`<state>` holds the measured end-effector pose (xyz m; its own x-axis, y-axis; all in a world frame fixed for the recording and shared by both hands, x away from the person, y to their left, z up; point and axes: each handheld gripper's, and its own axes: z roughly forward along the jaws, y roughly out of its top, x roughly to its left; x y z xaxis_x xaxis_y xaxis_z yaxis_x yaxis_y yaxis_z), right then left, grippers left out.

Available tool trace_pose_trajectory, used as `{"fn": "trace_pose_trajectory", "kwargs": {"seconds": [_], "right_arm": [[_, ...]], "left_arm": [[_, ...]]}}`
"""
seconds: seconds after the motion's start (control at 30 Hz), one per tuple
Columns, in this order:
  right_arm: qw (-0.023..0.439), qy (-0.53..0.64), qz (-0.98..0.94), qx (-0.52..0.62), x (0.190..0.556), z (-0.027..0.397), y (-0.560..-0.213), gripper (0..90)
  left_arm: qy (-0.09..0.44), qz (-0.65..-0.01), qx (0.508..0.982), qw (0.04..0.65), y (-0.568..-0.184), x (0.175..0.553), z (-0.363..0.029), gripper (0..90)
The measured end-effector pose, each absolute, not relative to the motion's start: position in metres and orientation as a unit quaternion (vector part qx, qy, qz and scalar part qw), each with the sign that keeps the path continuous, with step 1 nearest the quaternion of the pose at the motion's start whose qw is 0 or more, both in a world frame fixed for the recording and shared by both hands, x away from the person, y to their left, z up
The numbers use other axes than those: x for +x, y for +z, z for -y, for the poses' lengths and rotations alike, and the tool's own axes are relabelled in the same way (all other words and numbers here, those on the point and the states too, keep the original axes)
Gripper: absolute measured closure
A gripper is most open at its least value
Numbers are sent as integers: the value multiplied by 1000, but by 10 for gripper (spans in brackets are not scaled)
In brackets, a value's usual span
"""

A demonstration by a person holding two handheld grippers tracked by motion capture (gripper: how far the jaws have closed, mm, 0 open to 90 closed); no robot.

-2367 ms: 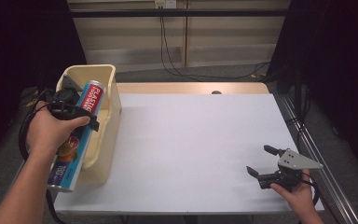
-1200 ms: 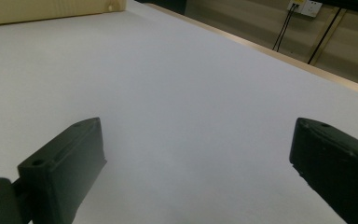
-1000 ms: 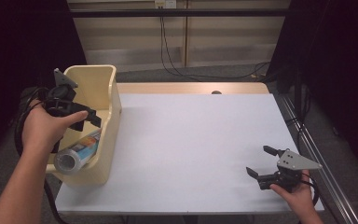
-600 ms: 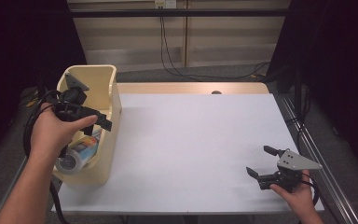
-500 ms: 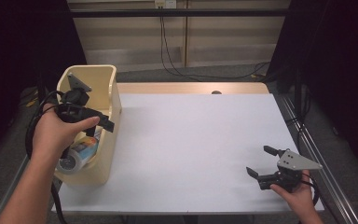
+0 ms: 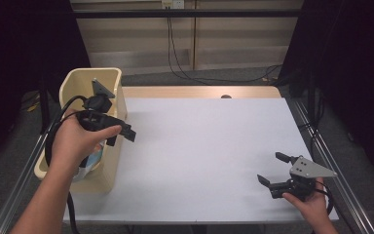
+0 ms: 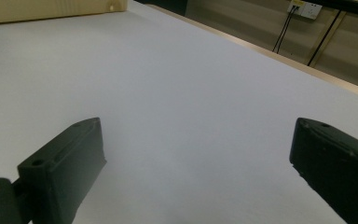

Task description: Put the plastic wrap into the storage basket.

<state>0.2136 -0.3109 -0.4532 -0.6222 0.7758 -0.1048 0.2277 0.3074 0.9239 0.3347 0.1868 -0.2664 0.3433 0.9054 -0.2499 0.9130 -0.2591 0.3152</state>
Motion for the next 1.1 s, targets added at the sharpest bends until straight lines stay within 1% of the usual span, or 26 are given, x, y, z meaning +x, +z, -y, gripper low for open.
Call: {"fn": "trace_pose_trajectory", "kwargs": {"seconds": [0.6,0.83,1.03,1.1], "right_arm": [[281,487,-758,330,213,310,-453,26],[281,486,-759,330,214,310,-453,26],[281,486,-759,330,214,310,-453,25],[281,485,-760,329,214,310,-453,25]], "left_arm": [[-24,-545,816,189,-288,332,-149,152],[-29,-535,823,188,-304,329,-133,151],[-23,-522,836,167,-317,328,-121,135],[-30,-520,836,173,-320,328,-118,130]]}}
